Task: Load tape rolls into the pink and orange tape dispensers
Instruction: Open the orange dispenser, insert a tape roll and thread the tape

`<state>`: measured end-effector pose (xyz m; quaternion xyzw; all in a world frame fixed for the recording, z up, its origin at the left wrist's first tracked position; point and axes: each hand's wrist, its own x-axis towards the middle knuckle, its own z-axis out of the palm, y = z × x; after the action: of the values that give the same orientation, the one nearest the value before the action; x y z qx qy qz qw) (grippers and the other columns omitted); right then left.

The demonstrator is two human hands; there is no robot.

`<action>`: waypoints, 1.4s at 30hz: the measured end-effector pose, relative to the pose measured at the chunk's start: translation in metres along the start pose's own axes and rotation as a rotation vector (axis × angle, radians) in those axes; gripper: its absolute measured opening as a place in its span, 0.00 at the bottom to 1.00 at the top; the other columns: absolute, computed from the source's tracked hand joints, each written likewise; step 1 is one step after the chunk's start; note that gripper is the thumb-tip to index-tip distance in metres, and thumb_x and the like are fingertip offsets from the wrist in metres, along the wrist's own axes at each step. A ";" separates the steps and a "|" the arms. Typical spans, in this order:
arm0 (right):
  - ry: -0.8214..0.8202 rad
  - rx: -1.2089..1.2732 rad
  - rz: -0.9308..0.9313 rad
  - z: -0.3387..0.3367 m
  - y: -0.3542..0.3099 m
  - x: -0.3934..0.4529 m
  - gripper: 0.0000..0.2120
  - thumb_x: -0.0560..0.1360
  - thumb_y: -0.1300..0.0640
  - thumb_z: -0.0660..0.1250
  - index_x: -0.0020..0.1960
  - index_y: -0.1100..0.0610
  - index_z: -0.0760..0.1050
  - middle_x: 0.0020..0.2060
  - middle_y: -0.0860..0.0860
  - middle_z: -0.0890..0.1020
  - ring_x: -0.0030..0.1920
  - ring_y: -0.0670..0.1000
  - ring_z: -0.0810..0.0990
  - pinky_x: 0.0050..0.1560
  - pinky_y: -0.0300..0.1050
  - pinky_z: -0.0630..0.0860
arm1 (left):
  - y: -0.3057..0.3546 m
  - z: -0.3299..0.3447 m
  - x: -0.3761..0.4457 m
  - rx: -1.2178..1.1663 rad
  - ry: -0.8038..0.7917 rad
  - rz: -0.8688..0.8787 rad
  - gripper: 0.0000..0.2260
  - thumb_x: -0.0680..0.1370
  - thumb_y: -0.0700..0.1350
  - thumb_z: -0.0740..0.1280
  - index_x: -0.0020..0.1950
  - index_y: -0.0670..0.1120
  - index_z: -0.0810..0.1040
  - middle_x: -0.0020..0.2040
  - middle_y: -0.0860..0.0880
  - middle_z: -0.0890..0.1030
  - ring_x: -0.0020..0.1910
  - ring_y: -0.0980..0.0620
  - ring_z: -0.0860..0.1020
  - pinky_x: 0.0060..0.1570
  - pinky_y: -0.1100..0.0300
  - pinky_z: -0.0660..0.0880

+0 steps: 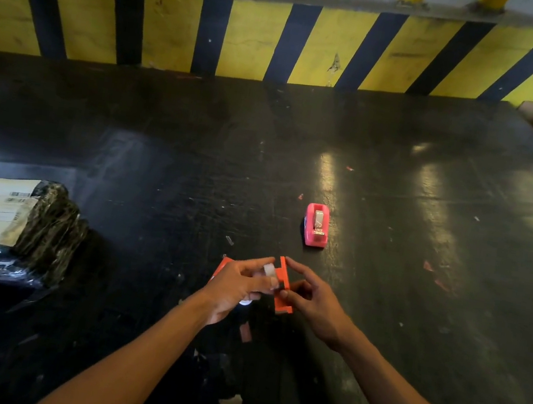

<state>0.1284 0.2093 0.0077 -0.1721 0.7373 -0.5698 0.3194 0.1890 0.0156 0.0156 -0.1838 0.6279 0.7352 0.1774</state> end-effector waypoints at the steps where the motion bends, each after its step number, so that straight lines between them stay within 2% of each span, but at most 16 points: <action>1: -0.018 -0.005 0.007 0.001 0.000 0.000 0.27 0.77 0.61 0.69 0.69 0.39 0.67 0.46 0.53 0.82 0.44 0.43 0.84 0.43 0.32 0.78 | 0.000 0.000 0.000 0.008 -0.015 -0.002 0.26 0.74 0.44 0.75 0.71 0.50 0.75 0.58 0.46 0.85 0.58 0.48 0.83 0.63 0.48 0.74; 3: -0.024 0.035 0.031 0.003 0.002 0.001 0.27 0.77 0.63 0.69 0.69 0.39 0.68 0.46 0.54 0.82 0.43 0.43 0.85 0.44 0.34 0.79 | 0.000 0.001 0.000 0.000 0.007 -0.008 0.24 0.73 0.43 0.76 0.68 0.50 0.76 0.57 0.46 0.86 0.57 0.47 0.84 0.62 0.47 0.74; 8: -0.008 0.089 0.098 0.010 0.005 0.002 0.27 0.78 0.62 0.68 0.66 0.34 0.68 0.49 0.53 0.83 0.48 0.44 0.85 0.43 0.36 0.81 | 0.002 0.007 -0.001 0.097 0.149 -0.013 0.19 0.71 0.47 0.78 0.60 0.51 0.80 0.57 0.49 0.85 0.60 0.49 0.80 0.52 0.53 0.74; 10: -0.003 0.137 0.134 0.011 0.007 0.002 0.27 0.77 0.62 0.68 0.64 0.32 0.70 0.52 0.54 0.83 0.50 0.47 0.85 0.46 0.41 0.82 | 0.003 0.009 -0.001 0.149 0.166 -0.002 0.18 0.71 0.48 0.78 0.60 0.52 0.81 0.58 0.50 0.84 0.61 0.50 0.79 0.58 0.50 0.74; 12: 0.000 0.196 0.164 0.012 0.010 0.001 0.26 0.77 0.61 0.69 0.65 0.34 0.71 0.55 0.55 0.83 0.54 0.53 0.84 0.55 0.50 0.82 | 0.006 0.009 -0.002 0.211 0.157 0.000 0.20 0.72 0.52 0.76 0.63 0.52 0.81 0.62 0.51 0.82 0.63 0.50 0.77 0.65 0.46 0.72; 14: 0.011 0.271 0.180 0.013 0.011 0.001 0.26 0.77 0.62 0.69 0.65 0.35 0.72 0.57 0.57 0.83 0.57 0.57 0.82 0.58 0.57 0.80 | 0.008 0.007 -0.001 0.247 0.172 0.026 0.21 0.74 0.57 0.72 0.65 0.53 0.79 0.65 0.50 0.80 0.65 0.51 0.76 0.68 0.46 0.70; 18: 0.046 0.343 0.180 0.011 0.007 0.001 0.26 0.76 0.62 0.70 0.68 0.40 0.73 0.58 0.60 0.82 0.59 0.62 0.80 0.62 0.63 0.77 | 0.001 -0.013 0.013 0.416 0.454 0.117 0.16 0.81 0.52 0.66 0.67 0.50 0.77 0.65 0.48 0.78 0.61 0.51 0.77 0.61 0.53 0.74; 20: 0.066 0.358 0.163 0.009 0.005 -0.001 0.24 0.76 0.61 0.70 0.69 0.44 0.73 0.58 0.60 0.83 0.59 0.62 0.81 0.62 0.63 0.77 | -0.011 -0.030 0.020 0.620 0.539 0.055 0.16 0.81 0.50 0.66 0.68 0.50 0.76 0.67 0.45 0.77 0.61 0.47 0.77 0.62 0.49 0.76; 22: 0.080 0.381 0.147 0.007 0.003 -0.002 0.22 0.77 0.62 0.69 0.67 0.44 0.75 0.53 0.55 0.86 0.53 0.55 0.85 0.55 0.55 0.82 | -0.025 -0.044 0.024 0.798 0.552 -0.071 0.17 0.80 0.53 0.65 0.69 0.52 0.75 0.68 0.43 0.75 0.64 0.42 0.75 0.63 0.43 0.75; 24: 0.068 0.383 0.140 0.006 0.001 -0.005 0.19 0.77 0.62 0.68 0.62 0.42 0.76 0.46 0.49 0.88 0.47 0.49 0.87 0.46 0.45 0.84 | -0.035 -0.050 0.024 0.866 0.548 -0.150 0.20 0.79 0.56 0.66 0.70 0.53 0.73 0.68 0.42 0.74 0.65 0.40 0.74 0.63 0.43 0.75; 26: 0.059 0.380 0.142 0.005 -0.001 -0.007 0.19 0.77 0.62 0.67 0.61 0.42 0.76 0.49 0.52 0.87 0.50 0.52 0.86 0.48 0.47 0.84 | -0.039 -0.052 0.025 0.873 0.558 -0.140 0.21 0.78 0.56 0.68 0.70 0.53 0.73 0.67 0.42 0.74 0.63 0.41 0.75 0.60 0.43 0.77; 29: 0.032 0.369 0.142 0.006 -0.001 -0.007 0.22 0.77 0.65 0.67 0.65 0.42 0.74 0.56 0.62 0.82 0.56 0.57 0.82 0.54 0.52 0.80 | -0.035 -0.051 0.023 0.812 0.564 -0.119 0.20 0.78 0.53 0.70 0.68 0.51 0.74 0.64 0.43 0.77 0.57 0.45 0.79 0.54 0.46 0.80; 33: 0.026 0.370 0.141 0.006 0.006 -0.002 0.26 0.77 0.67 0.66 0.68 0.43 0.73 0.54 0.64 0.82 0.47 0.53 0.83 0.49 0.47 0.83 | -0.024 -0.045 0.023 0.625 0.547 -0.195 0.25 0.75 0.49 0.74 0.70 0.48 0.70 0.62 0.43 0.78 0.53 0.46 0.80 0.51 0.50 0.80; 35: 0.044 0.372 0.144 0.005 0.010 0.001 0.26 0.77 0.67 0.67 0.69 0.44 0.73 0.53 0.62 0.83 0.47 0.52 0.85 0.47 0.45 0.82 | -0.021 -0.040 0.024 0.403 0.530 -0.205 0.27 0.74 0.46 0.75 0.71 0.45 0.71 0.64 0.41 0.78 0.56 0.45 0.80 0.49 0.52 0.79; 39: 0.084 0.358 0.153 0.004 0.011 0.005 0.27 0.77 0.66 0.68 0.68 0.40 0.73 0.52 0.59 0.85 0.50 0.53 0.85 0.47 0.44 0.81 | -0.009 -0.024 0.015 -0.133 0.327 -0.201 0.17 0.76 0.45 0.73 0.62 0.40 0.81 0.62 0.34 0.79 0.57 0.43 0.80 0.45 0.53 0.80; 42: 0.082 0.354 0.142 0.005 0.011 0.006 0.27 0.77 0.66 0.67 0.68 0.40 0.73 0.53 0.59 0.85 0.51 0.55 0.86 0.51 0.49 0.81 | -0.004 -0.013 0.007 -0.242 0.165 -0.162 0.14 0.76 0.46 0.71 0.60 0.42 0.83 0.58 0.40 0.84 0.58 0.43 0.82 0.54 0.50 0.78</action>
<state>0.1282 0.2051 -0.0048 -0.0376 0.6482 -0.6732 0.3537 0.1854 0.0033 0.0066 -0.3134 0.5304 0.7712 0.1603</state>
